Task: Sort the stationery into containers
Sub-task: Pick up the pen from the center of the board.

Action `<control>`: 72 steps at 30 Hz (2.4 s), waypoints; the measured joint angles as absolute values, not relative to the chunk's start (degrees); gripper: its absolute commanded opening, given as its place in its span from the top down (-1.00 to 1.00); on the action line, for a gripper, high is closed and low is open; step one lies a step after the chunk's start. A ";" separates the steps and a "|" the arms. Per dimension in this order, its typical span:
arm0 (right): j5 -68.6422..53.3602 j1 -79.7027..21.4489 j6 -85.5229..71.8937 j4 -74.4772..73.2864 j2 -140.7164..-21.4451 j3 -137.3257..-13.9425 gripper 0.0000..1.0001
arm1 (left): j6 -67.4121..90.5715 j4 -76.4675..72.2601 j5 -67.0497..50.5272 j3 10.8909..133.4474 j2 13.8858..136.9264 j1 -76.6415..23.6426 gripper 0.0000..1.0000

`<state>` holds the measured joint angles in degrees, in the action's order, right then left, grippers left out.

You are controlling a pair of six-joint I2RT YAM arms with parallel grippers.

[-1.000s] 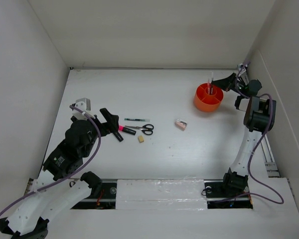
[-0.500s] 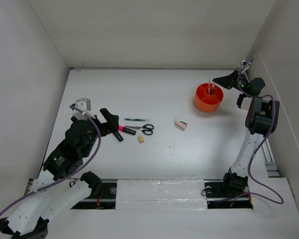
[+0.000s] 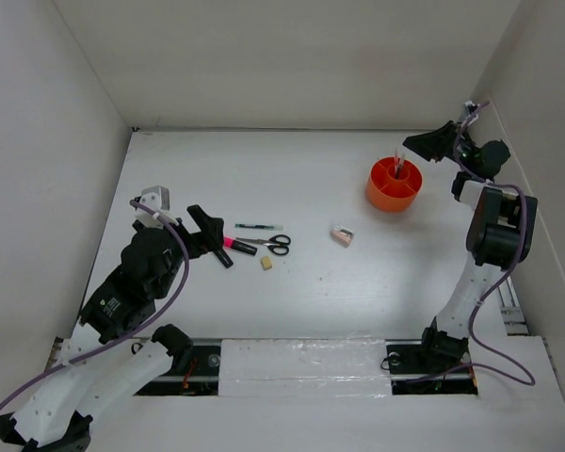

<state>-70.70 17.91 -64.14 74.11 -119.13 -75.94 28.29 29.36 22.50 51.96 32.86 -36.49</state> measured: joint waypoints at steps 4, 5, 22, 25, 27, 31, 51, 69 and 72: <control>-70.30 14.13 -63.64 73.87 -115.83 -75.79 -0.88 | 28.45 29.39 23.66 51.96 32.93 -36.51 -1.00; -70.19 12.53 -62.61 73.80 -114.43 -75.50 -0.88 | 28.62 29.45 24.32 51.96 32.93 -36.49 -1.00; -44.03 -28.91 14.57 1.52 -111.81 -97.71 -0.34 | 43.48 42.50 46.24 54.61 35.18 -36.49 -1.00; -36.71 -33.32 23.00 -12.03 -119.72 -106.30 -0.13 | 43.44 42.61 46.30 54.63 35.48 -36.49 -1.00; -33.67 -35.86 26.39 -17.67 -123.57 -108.81 -0.15 | 43.35 42.63 46.28 54.63 35.44 -36.49 -1.00; -30.17 -40.01 30.55 -27.94 -129.84 -112.64 -0.20 | 43.27 42.50 46.15 54.63 35.24 -36.49 -1.00; -19.27 -46.50 34.17 -32.60 -137.38 -122.13 -0.31 | 40.88 40.03 43.51 54.63 32.80 -36.49 -1.00; -18.94 -46.33 32.53 -41.19 -146.89 -132.79 0.05 | 39.44 38.79 41.89 54.63 30.37 -36.49 -1.00; -18.59 -46.13 32.53 -42.17 -146.89 -132.90 0.11 | 39.44 38.72 41.87 54.63 30.13 -36.49 -1.00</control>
